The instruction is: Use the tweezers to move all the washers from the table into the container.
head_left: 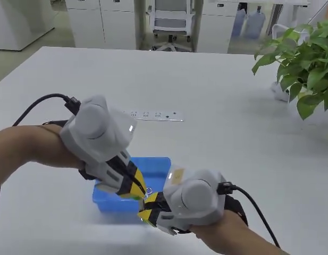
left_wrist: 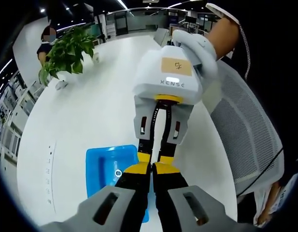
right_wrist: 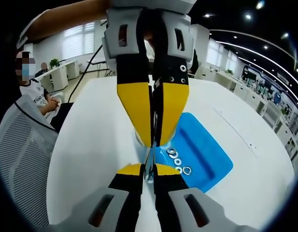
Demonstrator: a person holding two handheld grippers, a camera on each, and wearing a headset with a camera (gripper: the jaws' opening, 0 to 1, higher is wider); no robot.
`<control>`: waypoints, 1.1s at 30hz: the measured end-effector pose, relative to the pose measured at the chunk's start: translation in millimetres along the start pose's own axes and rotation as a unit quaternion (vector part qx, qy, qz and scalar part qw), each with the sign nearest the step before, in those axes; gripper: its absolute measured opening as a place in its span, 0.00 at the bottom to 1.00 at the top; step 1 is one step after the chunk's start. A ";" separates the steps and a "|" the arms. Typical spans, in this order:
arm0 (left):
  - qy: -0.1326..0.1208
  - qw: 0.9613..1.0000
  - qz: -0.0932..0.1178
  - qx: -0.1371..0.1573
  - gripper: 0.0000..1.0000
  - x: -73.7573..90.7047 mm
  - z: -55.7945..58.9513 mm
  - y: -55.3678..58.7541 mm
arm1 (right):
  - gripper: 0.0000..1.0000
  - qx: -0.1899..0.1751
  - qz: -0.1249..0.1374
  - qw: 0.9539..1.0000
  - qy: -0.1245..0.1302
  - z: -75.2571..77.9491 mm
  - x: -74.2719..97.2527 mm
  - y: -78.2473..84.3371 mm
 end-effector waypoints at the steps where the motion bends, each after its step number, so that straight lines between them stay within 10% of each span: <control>1: 0.001 1.000 0.000 0.001 0.05 2.2 0.6 -0.7 | 0.09 0.000 0.000 1.000 0.000 0.2 0.8 -1.5; 33: -0.034 0.999 0.007 -0.009 0.06 47.9 -18.7 -20.0 | 0.09 0.021 0.009 1.000 0.008 47.0 11.9 -39.6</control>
Point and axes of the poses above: the centre of the closed fingertips' face, and the gripper's own axes: x roughly backward along the fingers, z roughly to its right, y roughly out of its underside, the point moved 4 cm from there along x, roughly backward along the fingers, and after that the axes turned 15 degrees about x, right-handed, at the moved point
